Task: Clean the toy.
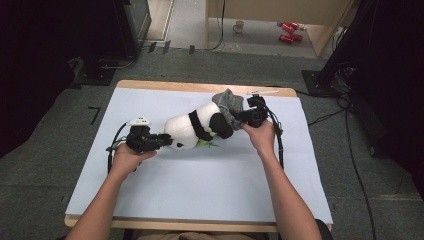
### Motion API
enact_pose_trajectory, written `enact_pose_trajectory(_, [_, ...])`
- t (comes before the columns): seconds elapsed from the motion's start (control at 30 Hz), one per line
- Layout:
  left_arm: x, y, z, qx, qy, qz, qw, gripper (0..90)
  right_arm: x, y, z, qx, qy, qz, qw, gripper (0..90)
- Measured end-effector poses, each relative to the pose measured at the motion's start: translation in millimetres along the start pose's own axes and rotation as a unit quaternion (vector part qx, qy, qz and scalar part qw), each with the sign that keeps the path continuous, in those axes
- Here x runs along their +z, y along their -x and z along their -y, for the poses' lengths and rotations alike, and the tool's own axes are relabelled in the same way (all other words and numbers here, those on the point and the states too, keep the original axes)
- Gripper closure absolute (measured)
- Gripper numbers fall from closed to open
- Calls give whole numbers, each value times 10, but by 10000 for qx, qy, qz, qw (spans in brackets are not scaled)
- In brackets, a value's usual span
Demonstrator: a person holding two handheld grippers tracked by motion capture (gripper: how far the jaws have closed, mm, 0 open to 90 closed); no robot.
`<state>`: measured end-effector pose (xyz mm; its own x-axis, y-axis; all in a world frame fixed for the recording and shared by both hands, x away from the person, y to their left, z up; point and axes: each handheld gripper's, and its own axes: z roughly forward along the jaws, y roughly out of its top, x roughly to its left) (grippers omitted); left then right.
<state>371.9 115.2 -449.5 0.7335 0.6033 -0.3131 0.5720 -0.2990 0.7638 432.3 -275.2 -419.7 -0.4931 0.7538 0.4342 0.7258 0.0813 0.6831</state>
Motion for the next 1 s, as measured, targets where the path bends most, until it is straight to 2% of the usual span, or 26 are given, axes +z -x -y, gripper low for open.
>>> enact_pose_trajectory(0.13, [-2,-6,0,-22,0,13,10000,703,74,64,60,126,-68,17,9999,812])
enact_pose_trajectory(0.23, [-2,-5,-1,-19,-4,10,10000,703,113,96,95,128,-101,61,9998,812])
enact_pose_trajectory(0.3, [-5,-5,-1,-20,-9,6,10000,703,150,121,125,143,-233,146,9995,812])
enact_pose_trajectory(0.4, [-12,-18,-1,-22,-24,8,10000,701,258,156,195,139,-616,329,9975,812])
enact_pose_trajectory(0.5, [-7,-20,-2,-21,-11,23,10000,701,311,212,248,236,-635,261,9974,811])
enact_pose_trajectory(0.53, [-6,-21,-2,-16,-11,29,10000,701,304,224,247,260,-684,313,9968,812])
enact_pose_trajectory(0.6, [-7,-24,-2,-16,-12,38,10000,701,295,237,250,158,-809,490,9954,811])
enact_pose_trajectory(0.67, [-6,-25,-5,-27,-11,42,10000,701,275,272,259,194,-932,680,9931,811])
enact_pose_trajectory(0.73, [-5,-23,-8,-27,-11,40,10000,701,205,321,255,326,-859,685,9934,811])
enact_pose_trajectory(0.8, [-5,-21,-10,-39,-14,40,10000,701,119,334,229,336,-711,651,9948,811])
enact_pose_trajectory(1.0, [-3,-12,-16,-32,-23,28,10000,701,-251,240,79,308,-40,426,9986,811])
